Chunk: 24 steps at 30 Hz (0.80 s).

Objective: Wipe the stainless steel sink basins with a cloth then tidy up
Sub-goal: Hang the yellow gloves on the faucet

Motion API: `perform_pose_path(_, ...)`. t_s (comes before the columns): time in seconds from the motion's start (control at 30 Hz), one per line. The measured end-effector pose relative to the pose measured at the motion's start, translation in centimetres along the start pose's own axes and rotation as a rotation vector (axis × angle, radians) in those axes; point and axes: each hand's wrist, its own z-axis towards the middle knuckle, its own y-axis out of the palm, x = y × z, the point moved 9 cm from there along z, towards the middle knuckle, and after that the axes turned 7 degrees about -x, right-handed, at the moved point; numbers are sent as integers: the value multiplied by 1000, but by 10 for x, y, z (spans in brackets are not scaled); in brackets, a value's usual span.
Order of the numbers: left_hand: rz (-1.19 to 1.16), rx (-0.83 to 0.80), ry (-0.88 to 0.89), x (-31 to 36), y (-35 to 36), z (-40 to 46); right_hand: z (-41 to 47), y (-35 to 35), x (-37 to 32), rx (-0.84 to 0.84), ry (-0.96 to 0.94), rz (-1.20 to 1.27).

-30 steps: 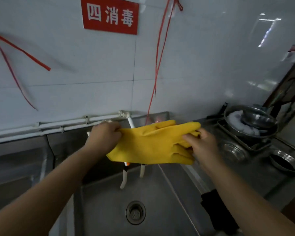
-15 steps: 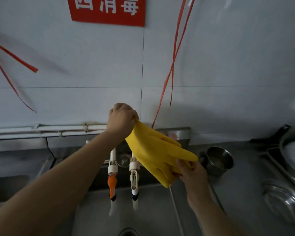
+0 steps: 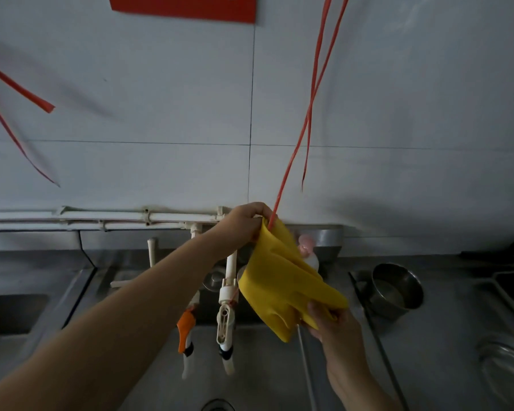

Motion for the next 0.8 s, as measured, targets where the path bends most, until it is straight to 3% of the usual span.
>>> perform_pose_path(0.1,-3,-78,-3,-5,7,-2,0,2,6,21,13,-21)
perform_pose_path(0.23,295,-93,-48,-18,1,-3,1,12,20,-12,68,4)
perform_pose_path(0.33,373,-52,-96,-30,-10,-5,1,22,29,-35,110,83)
perform_pose_path(0.8,164,-29,-107,-43,2,-33,-8,19,63,87,271,78)
